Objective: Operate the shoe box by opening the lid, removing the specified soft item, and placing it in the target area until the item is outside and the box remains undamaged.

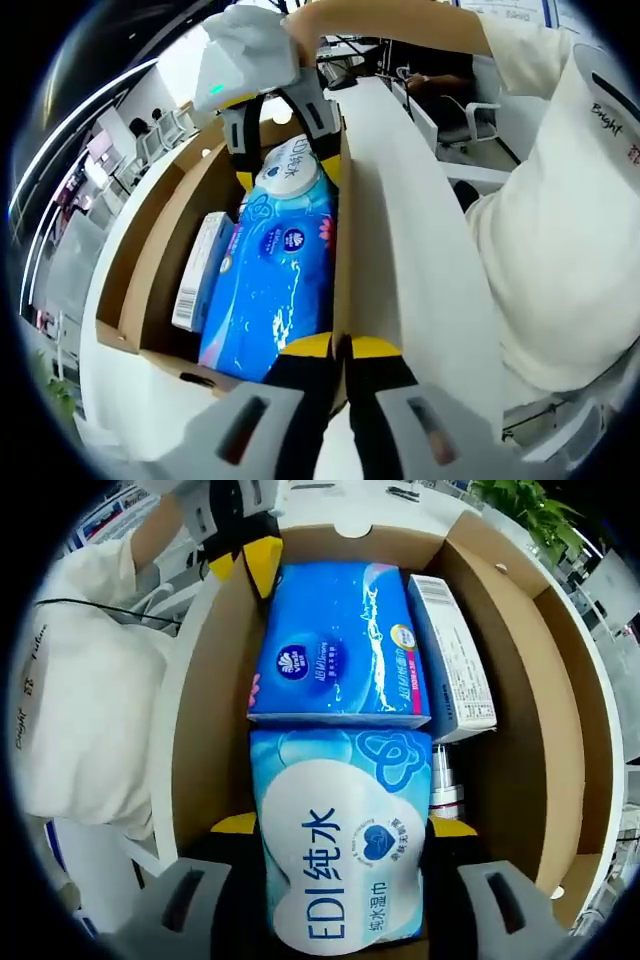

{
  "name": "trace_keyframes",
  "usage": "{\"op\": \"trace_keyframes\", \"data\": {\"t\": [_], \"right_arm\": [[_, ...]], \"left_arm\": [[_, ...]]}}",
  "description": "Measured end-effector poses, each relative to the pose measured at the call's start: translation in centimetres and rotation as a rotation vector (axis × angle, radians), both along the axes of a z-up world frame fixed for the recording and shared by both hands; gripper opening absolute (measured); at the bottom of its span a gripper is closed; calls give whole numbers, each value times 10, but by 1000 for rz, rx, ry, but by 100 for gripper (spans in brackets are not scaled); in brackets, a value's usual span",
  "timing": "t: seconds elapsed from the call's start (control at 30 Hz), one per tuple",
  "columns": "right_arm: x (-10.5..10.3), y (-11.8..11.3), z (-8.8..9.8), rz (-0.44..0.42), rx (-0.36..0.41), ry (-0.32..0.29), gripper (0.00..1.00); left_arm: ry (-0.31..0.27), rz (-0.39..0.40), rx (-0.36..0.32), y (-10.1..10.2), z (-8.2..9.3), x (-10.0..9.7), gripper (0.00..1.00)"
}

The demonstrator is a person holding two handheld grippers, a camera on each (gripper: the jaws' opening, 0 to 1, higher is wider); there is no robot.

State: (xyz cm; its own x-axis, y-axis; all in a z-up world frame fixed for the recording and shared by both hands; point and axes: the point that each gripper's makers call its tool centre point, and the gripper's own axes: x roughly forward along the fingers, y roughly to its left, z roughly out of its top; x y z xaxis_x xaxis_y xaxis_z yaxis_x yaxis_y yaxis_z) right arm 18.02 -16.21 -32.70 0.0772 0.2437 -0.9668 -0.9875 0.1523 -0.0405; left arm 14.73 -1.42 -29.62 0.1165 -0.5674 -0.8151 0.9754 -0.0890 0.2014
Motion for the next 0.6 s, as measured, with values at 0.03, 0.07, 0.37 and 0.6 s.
{"op": "trace_keyframes", "data": {"t": [0.03,0.07,0.37,0.6], "right_arm": [[0,0,0,-1,0,-2,63],[1,0,0,-1,-3,-4,63],[16,-3,-4,-20,-73,13,63],[13,-7,-10,-34,-171,20,65]], "left_arm": [[1,0,0,0,0,0,3],[2,0,1,0,0,0,3],[10,-2,0,0,0,-1,3],[4,-2,2,0,-1,-3,3]]}}
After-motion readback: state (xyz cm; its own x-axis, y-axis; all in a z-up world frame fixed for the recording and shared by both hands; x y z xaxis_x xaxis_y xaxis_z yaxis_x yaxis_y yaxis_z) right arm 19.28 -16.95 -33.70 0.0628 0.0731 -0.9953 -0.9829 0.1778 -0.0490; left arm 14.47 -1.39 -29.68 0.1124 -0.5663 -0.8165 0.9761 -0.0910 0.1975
